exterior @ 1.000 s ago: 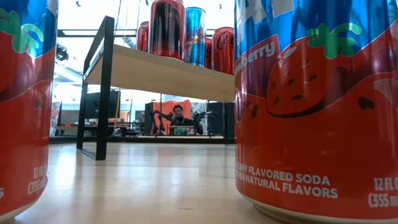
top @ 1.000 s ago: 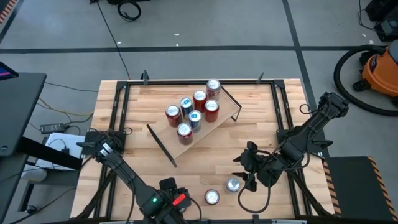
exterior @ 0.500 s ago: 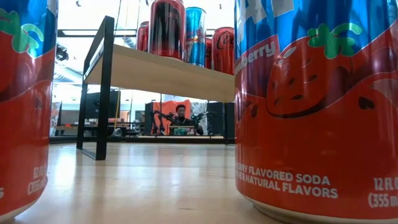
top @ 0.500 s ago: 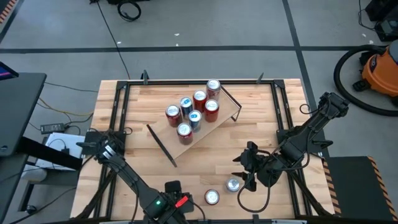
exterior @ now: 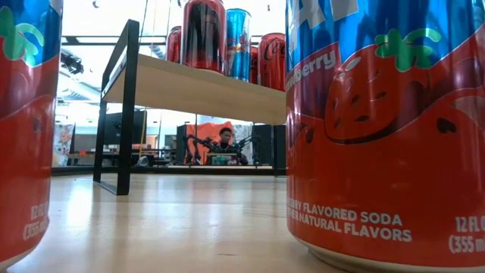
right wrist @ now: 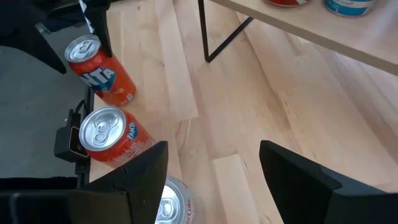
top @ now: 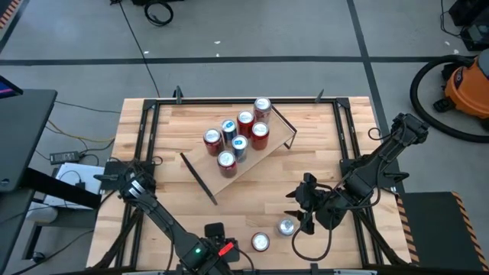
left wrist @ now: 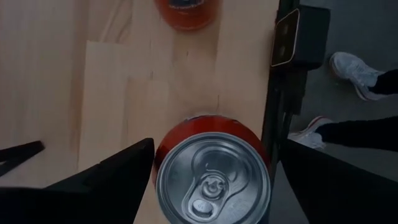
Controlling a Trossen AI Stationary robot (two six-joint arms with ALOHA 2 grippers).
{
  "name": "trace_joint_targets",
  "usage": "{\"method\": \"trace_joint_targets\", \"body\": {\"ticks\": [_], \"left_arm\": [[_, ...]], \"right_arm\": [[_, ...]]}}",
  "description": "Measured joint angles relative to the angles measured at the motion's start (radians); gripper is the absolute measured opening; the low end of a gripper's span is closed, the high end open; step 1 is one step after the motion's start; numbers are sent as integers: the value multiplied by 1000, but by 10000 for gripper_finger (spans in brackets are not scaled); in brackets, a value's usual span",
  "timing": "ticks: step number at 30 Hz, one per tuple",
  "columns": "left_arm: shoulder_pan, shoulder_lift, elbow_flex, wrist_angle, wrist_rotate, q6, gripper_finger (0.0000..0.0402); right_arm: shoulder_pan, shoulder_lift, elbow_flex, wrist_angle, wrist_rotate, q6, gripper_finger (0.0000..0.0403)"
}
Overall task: Place canned beverage on shelf
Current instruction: Put the left red soda can on the shelf
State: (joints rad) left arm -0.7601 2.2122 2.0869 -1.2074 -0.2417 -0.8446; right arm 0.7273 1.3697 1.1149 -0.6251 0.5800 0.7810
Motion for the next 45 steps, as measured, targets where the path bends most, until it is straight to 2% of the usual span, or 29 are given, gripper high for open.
{"method": "trace_joint_targets", "body": {"ticks": [19,28,34,38,45], "left_arm": [[-6,78,0,-3,13,97,357],[0,74,1,-43,54,131,308],[8,66,1,-89,82,135,306],[19,20,-2,-116,90,135,307],[74,-130,-2,-168,80,128,307]], "right_arm": [[0,0,0,2,-4,-5,262],[0,0,0,2,-2,-21,262],[0,0,0,2,-1,-24,262],[-2,0,0,2,-1,-25,262],[-12,0,0,0,3,-44,262]]}}
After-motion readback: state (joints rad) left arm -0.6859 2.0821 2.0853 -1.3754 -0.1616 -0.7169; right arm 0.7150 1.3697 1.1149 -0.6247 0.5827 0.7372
